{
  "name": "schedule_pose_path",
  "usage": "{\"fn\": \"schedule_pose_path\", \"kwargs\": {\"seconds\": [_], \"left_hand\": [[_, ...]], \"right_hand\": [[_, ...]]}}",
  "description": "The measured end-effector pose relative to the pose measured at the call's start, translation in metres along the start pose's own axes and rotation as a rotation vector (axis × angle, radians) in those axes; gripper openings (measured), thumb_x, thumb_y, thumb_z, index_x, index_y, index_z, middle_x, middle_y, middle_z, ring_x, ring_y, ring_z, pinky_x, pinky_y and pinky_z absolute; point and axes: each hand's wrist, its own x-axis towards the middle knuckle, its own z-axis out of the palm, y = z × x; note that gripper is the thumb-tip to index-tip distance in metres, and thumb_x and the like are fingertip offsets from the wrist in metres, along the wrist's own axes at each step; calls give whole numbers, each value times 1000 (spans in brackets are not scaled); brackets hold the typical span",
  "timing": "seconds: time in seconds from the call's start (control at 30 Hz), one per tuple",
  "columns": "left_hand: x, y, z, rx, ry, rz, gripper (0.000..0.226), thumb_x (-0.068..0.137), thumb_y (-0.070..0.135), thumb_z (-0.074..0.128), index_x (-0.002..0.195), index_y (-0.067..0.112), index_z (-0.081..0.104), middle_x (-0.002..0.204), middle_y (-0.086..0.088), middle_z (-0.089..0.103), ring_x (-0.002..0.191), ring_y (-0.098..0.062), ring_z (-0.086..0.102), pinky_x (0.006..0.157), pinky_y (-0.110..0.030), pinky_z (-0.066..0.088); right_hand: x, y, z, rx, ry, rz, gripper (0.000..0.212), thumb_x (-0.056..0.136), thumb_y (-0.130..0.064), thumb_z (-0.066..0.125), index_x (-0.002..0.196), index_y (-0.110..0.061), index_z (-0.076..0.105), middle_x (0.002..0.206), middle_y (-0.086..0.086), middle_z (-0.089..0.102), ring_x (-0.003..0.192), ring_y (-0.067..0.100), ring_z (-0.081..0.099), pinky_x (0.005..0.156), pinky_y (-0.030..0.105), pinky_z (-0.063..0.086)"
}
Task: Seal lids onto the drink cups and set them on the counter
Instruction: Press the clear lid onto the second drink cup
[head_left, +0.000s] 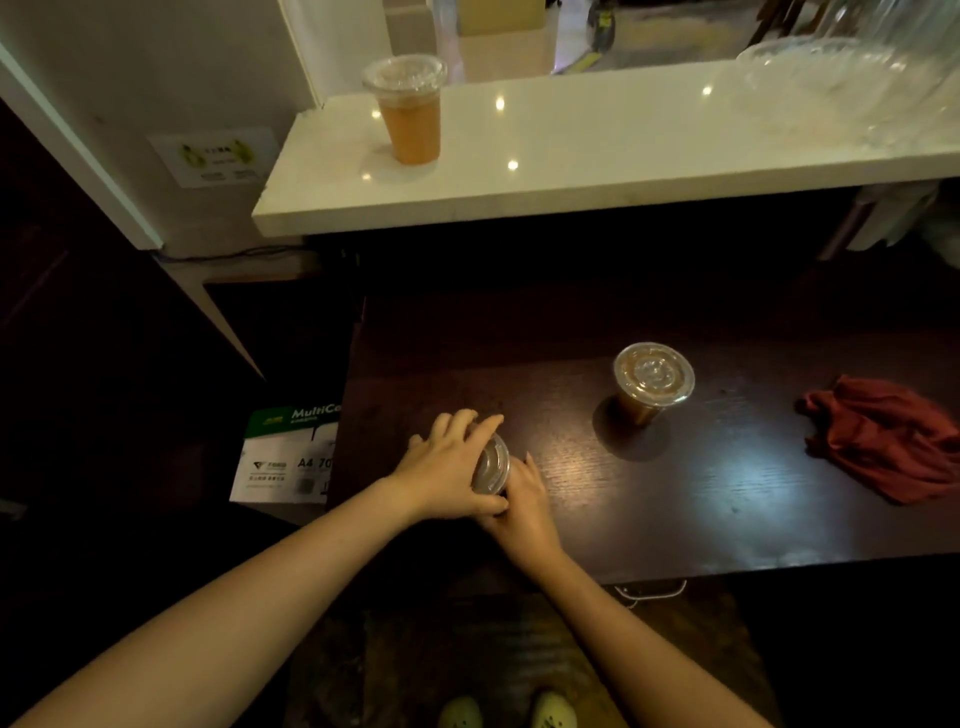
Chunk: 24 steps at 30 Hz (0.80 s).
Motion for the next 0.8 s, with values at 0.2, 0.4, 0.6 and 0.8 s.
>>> {"fn": "schedule_pose_path", "kwargs": {"seconds": [0.2, 0.4, 0.6, 0.8], "left_hand": [[-8, 14, 18, -99, 153, -179, 91, 64, 60, 52, 142, 27, 17, 134, -4, 31, 123, -23, 28, 93, -42, 38], [-9, 10, 20, -90, 202, -118, 80, 58, 58, 50, 129, 28, 31, 117, 1, 36, 112, -19, 34, 80, -33, 38], [-8, 11, 10, -80, 126, -68, 84, 62, 53, 59, 135, 27, 28, 124, -1, 35, 116, -20, 32, 87, -39, 44], [-1, 8, -29, -85, -58, -191, 90, 66, 57, 59, 142, 41, 13, 140, -11, 26, 126, -33, 28, 97, -45, 37]], "right_hand": [[-25, -15, 24, -128, 172, 99, 59, 72, -13, 73, 127, -17, 51, 122, -4, 57, 123, 11, 44, 118, 30, 2], [-15, 4, -2, -64, -3, -35, 53, 78, -30, 65, 128, -19, 50, 125, -4, 56, 121, 9, 44, 118, 38, 16], [-4, 2, -6, -38, -74, -21, 56, 75, -19, 66, 130, -19, 52, 129, -5, 57, 124, 5, 42, 119, 42, 12], [0, -11, -18, 58, 33, 57, 53, 75, -33, 74, 122, -19, 55, 112, -14, 51, 109, 3, 48, 99, 27, 43]]}}
